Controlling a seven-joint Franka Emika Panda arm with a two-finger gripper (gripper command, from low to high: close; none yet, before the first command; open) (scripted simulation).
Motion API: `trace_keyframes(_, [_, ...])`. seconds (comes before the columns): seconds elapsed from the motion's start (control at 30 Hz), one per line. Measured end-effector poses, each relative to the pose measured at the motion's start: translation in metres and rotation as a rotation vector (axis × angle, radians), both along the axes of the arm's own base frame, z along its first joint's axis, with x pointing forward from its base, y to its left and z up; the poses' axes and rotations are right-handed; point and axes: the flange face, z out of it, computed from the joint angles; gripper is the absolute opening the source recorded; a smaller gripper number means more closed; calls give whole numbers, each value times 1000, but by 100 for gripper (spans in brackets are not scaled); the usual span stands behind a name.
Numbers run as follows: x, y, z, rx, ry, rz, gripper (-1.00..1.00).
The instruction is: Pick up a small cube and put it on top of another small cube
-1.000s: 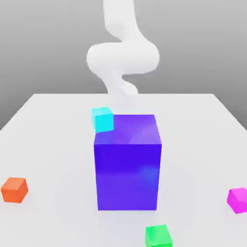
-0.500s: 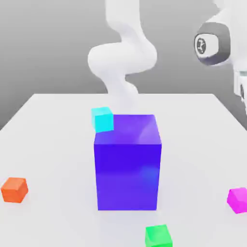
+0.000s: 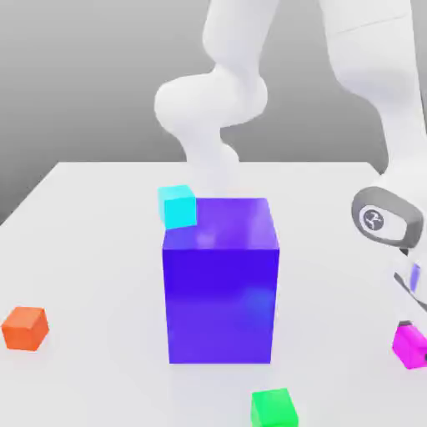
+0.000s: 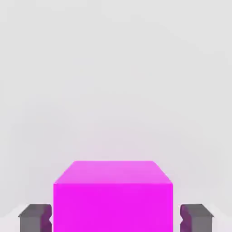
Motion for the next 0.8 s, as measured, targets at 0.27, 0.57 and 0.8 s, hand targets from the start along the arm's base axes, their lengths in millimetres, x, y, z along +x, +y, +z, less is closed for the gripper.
trace_keyframes(0.27, [5, -5, 53, -2, 0, -12, -100])
trace_keyframes(0.57, [126, -220, 93, -1, 1, -475, -100])
trace_keyframes(0.8, [133, -247, 50, 0, 1, -525, 100])
